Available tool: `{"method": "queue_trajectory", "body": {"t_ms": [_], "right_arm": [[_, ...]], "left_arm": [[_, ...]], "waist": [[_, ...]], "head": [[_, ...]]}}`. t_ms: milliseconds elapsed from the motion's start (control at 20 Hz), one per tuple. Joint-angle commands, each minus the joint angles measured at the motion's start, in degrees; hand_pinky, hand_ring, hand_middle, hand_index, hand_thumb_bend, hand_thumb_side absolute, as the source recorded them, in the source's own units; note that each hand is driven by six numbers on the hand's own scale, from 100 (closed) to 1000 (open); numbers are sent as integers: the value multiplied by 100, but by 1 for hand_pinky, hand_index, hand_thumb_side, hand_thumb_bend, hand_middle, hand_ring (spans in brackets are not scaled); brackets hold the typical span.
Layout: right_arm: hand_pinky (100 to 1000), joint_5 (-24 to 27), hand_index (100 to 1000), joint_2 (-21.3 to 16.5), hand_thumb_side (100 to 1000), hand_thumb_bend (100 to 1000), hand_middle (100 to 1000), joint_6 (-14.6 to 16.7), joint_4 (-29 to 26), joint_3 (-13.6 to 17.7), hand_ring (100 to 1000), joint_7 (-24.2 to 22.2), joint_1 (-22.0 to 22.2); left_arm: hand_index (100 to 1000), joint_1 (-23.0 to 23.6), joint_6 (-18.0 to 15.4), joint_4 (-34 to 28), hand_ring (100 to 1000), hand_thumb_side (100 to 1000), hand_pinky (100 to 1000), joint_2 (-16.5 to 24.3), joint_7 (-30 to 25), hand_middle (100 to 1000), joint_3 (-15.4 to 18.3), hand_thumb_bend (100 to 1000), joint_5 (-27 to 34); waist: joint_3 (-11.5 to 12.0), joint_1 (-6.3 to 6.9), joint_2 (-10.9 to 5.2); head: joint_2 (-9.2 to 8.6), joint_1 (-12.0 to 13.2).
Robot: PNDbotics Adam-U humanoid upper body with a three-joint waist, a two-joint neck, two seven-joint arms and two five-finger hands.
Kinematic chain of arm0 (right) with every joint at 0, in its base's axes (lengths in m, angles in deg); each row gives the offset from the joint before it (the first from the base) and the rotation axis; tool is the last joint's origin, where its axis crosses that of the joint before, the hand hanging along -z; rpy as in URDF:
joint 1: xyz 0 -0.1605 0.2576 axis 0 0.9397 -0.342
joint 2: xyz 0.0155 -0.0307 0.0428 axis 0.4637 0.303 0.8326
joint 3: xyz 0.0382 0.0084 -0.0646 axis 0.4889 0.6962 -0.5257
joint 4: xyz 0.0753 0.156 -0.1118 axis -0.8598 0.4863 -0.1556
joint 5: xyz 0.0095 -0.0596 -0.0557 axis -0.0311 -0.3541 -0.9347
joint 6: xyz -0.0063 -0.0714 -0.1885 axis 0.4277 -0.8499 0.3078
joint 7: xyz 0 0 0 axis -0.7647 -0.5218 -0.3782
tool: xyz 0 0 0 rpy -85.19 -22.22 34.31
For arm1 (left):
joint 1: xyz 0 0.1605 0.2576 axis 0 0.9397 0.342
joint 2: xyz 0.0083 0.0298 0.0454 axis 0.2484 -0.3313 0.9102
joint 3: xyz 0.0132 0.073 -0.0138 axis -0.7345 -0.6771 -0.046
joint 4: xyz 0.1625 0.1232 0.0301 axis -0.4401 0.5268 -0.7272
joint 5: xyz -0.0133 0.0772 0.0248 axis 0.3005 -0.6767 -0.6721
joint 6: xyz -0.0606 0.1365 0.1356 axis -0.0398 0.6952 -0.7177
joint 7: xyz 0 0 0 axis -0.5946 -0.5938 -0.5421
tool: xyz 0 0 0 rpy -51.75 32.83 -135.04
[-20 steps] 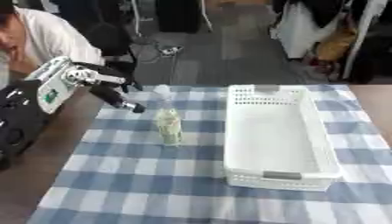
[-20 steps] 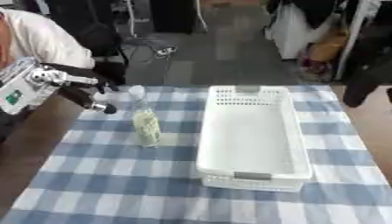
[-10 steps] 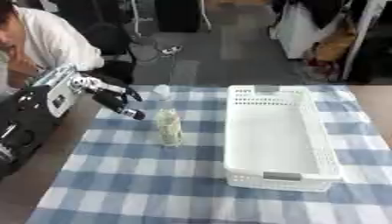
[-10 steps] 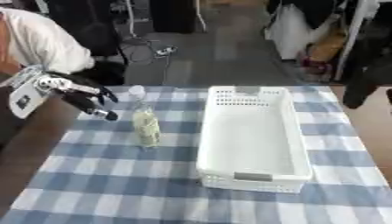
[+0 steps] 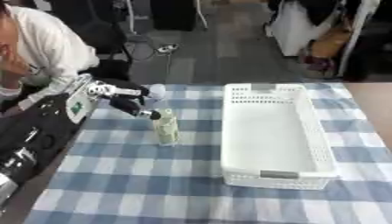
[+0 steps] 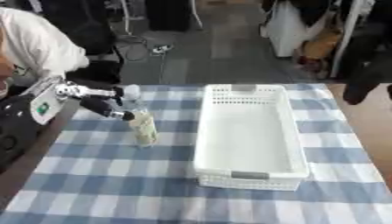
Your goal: Pick up objects on the table and place them in the box.
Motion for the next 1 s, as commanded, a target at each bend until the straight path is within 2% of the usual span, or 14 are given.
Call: {"method": "queue_trajectory", "body": {"t_ms": [50,650,1000], "right_arm": [[358,52,644,16,920,100,458,-21,-62,19,385,-16,-138],[358,109,642,41,921,100,459,-20,-62,14,386,-68,-182],[358,104,641,42,922,100,458,-5,-62,12,386,-89,-175]], "left_arm": [[1000,-142,-35,18,878,914,979,69,107,1000,82,1000,-169],[1000,-228,-29,309,915,936,980,-106,356,1000,193,1000,-614],[1000,-138,33,446,882,935,948,-271,1061,1000,306,1000,-355]], "waist": [[-15,-9,-36],[-48,-5,-28],[-41,-18,-18]], "head": [[-21,57],[-17,40],[-40,32]]}}
